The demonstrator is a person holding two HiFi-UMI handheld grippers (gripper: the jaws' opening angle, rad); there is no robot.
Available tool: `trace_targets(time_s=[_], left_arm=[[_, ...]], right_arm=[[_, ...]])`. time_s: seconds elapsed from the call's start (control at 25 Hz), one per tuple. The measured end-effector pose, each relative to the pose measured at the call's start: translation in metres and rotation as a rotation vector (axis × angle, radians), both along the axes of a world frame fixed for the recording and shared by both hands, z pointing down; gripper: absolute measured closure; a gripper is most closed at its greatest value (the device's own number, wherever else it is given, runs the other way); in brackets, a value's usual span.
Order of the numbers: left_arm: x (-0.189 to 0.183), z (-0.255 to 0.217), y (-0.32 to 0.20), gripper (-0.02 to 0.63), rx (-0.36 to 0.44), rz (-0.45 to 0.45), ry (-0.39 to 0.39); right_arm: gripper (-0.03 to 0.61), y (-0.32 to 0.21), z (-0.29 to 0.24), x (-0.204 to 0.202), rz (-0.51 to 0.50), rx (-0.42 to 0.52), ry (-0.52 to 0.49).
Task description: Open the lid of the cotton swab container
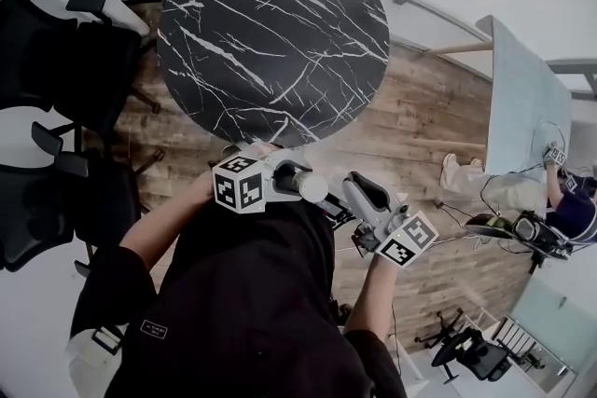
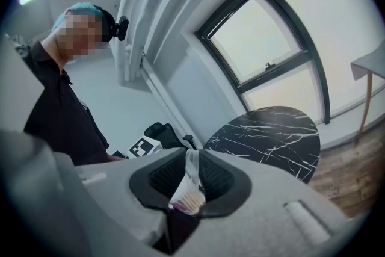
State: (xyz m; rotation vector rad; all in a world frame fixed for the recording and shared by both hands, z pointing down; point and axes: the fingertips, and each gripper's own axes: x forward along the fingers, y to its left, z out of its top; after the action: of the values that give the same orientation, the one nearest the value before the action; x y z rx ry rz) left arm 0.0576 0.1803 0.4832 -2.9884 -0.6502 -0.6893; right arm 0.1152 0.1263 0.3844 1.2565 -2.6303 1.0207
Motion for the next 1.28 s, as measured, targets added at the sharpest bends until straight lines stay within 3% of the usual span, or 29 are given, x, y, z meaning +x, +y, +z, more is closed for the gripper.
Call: trace_targets(time_s=[1.28], left_arm=[[0.004, -0.002, 0.008, 0.379, -0.010, 0.007, 0.045]], right_arm=[[0.515, 0.003, 0.014, 0.020, 0.075, -0.034, 0.001]])
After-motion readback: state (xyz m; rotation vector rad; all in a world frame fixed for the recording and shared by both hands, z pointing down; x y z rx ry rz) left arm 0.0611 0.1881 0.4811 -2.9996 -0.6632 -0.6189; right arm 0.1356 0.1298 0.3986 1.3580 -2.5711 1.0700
